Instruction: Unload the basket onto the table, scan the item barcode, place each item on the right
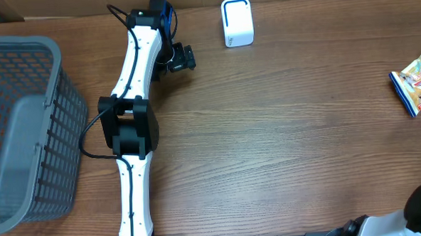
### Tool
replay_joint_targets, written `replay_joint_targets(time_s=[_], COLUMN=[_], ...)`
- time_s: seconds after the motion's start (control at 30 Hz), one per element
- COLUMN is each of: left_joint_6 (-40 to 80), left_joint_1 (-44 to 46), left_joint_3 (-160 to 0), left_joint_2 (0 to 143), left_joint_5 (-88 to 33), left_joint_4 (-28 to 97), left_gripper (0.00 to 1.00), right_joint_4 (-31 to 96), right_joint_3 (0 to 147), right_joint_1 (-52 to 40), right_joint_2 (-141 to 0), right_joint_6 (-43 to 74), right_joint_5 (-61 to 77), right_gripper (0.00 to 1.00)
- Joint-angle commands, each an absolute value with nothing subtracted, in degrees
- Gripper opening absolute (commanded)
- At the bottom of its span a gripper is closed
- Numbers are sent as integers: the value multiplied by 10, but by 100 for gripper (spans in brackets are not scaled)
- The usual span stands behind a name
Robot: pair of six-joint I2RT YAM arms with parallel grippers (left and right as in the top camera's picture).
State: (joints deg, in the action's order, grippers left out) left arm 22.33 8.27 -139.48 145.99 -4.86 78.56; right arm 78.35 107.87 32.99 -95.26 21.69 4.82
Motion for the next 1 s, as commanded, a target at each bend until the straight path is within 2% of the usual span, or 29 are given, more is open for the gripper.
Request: replay_joint_targets(time_s=[0.0,0.4,0.6,0.97], left_joint_6=[223,223,223,223], left_joint_1=[86,87,86,86], left_joint_3=[-1403,-1403,-1403,-1403], left_joint_2=[1462,1463,1463,1463], left_joint_5=[-44,-44,-44,-44], left_joint_4=[785,785,785,785], left_gripper=[100,100,100,100], right_joint_4=[781,678,751,754], right_joint_3=[1018,692,677,677], right_joint_1=[285,158,155,155], right_joint_2=[-894,-626,-620,-635], right_joint_6=[192,198,199,199], right_joint_5=[63,65,138,136], right_gripper=[100,100,100,100])
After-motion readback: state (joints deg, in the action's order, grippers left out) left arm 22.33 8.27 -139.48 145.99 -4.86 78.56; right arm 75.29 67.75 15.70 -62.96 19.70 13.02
